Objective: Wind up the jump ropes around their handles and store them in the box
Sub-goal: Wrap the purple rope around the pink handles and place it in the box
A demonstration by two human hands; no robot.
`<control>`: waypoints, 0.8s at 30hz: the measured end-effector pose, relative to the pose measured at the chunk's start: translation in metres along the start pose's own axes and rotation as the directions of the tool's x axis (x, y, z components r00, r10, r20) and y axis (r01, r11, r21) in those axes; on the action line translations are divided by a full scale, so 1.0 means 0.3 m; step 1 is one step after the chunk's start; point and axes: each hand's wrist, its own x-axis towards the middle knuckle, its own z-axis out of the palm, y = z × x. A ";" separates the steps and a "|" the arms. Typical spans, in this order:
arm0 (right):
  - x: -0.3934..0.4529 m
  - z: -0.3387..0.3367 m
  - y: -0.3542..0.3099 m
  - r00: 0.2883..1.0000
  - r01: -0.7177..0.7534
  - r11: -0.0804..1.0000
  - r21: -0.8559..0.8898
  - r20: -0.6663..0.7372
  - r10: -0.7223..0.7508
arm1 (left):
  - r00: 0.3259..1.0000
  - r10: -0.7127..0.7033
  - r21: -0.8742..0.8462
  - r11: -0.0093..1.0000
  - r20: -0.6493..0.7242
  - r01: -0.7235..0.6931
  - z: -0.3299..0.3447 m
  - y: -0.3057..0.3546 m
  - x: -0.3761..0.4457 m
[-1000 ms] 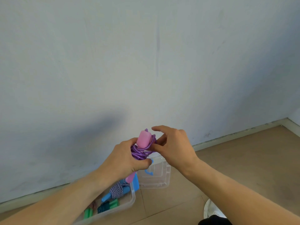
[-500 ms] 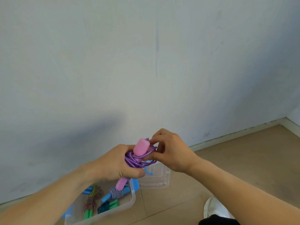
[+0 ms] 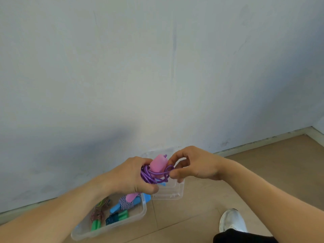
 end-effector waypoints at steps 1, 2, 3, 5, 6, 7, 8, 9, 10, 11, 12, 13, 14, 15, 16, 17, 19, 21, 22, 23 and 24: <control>0.004 0.000 0.006 0.999 0.015 1.000 -0.014 -0.032 -0.015 | 1.000 -0.005 -0.032 0.999 0.012 0.005 0.005 0.000 0.001; 0.011 0.001 0.012 0.996 0.027 0.999 -0.019 -0.082 -0.028 | 1.000 -0.009 -0.075 0.997 0.014 0.010 0.009 0.002 0.004; 0.017 0.001 0.016 0.990 0.030 0.999 -0.012 -0.136 -0.031 | 1.000 -0.013 -0.113 0.994 0.013 0.015 0.011 0.008 0.006; 0.027 -0.005 0.019 0.971 0.025 1.000 0.018 -0.240 -0.020 | 0.999 -0.016 -0.154 0.988 0.031 0.021 0.003 0.022 0.013; 0.030 -0.010 0.021 0.959 0.023 0.998 0.060 -0.282 -0.005 | 0.998 -0.018 -0.170 0.985 0.058 0.028 -0.003 0.032 0.014; 0.034 -0.013 0.027 0.950 0.023 0.991 0.131 -0.311 0.019 | 0.996 -0.022 -0.186 0.982 0.088 0.038 -0.007 0.040 0.015; 0.036 -0.013 0.031 0.944 0.029 0.976 0.216 -0.327 0.045 | 0.994 -0.027 -0.200 0.979 0.107 0.049 -0.010 0.046 0.017; 0.043 -0.011 0.034 0.937 0.033 0.956 0.292 -0.342 0.072 | 0.993 -0.037 -0.218 0.974 0.109 0.060 -0.012 0.049 0.020; 0.050 -0.006 0.034 0.925 0.036 0.939 0.343 -0.367 0.098 | 0.994 -0.048 -0.254 0.964 0.103 0.073 -0.008 0.052 0.021; 0.064 0.001 0.034 0.904 0.044 0.929 0.368 -0.411 0.120 | 0.994 -0.062 -0.313 0.946 0.090 0.087 0.000 0.055 0.021; 0.079 0.008 0.030 0.869 0.061 0.935 0.350 -0.479 0.123 | 0.994 -0.079 -0.397 0.912 0.070 0.100 0.012 0.059 0.022; 0.095 0.014 0.025 0.825 0.078 0.957 0.281 -0.556 0.096 | 0.994 -0.103 -0.497 0.861 0.048 0.113 0.028 0.062 0.021; 0.110 0.022 0.014 0.782 0.089 0.980 0.179 -0.622 0.043 | 0.991 -0.131 -0.595 0.794 0.030 0.123 0.045 0.064 0.021; 0.120 0.033 0.003 0.745 0.097 0.992 0.076 -0.667 -0.022 | 0.986 -0.164 -0.672 0.728 0.021 0.136 0.060 0.063 0.022; 0.128 0.044 -0.009 0.718 0.108 0.994 -0.004 -0.691 -0.081 | 0.980 -0.198 -0.717 0.679 0.029 0.159 0.068 0.061 0.018; 0.135 0.056 -0.017 0.705 0.116 0.992 -0.054 -0.699 -0.121 | 0.971 -0.232 -0.735 0.650 0.049 0.192 0.068 0.054 0.014; 0.156 0.077 -0.014 0.716 0.115 0.988 -0.102 -0.681 -0.154 | 0.954 -0.289 -0.705 0.660 0.078 0.258 0.048 0.012 0.005; 0.187 0.103 -0.001 0.761 0.082 0.986 -0.147 -0.630 -0.157 | 0.929 -0.369 -0.582 0.750 0.026 0.314 0.018 -0.067 0.001; 0.210 0.120 0.010 0.787 0.056 0.983 -0.174 -0.599 -0.150 | 0.915 -0.403 -0.441 0.827 -0.030 0.349 0.005 -0.110 -0.007; 0.237 0.139 0.023 0.808 0.024 0.978 -0.208 -0.571 -0.142 | 0.901 -0.423 -0.239 0.888 -0.090 0.393 -0.007 -0.152 -0.019; 0.268 0.162 0.036 0.826 -0.008 0.967 -0.253 -0.547 -0.136 | 0.893 -0.426 -0.019 0.903 -0.142 0.428 -0.016 -0.193 -0.033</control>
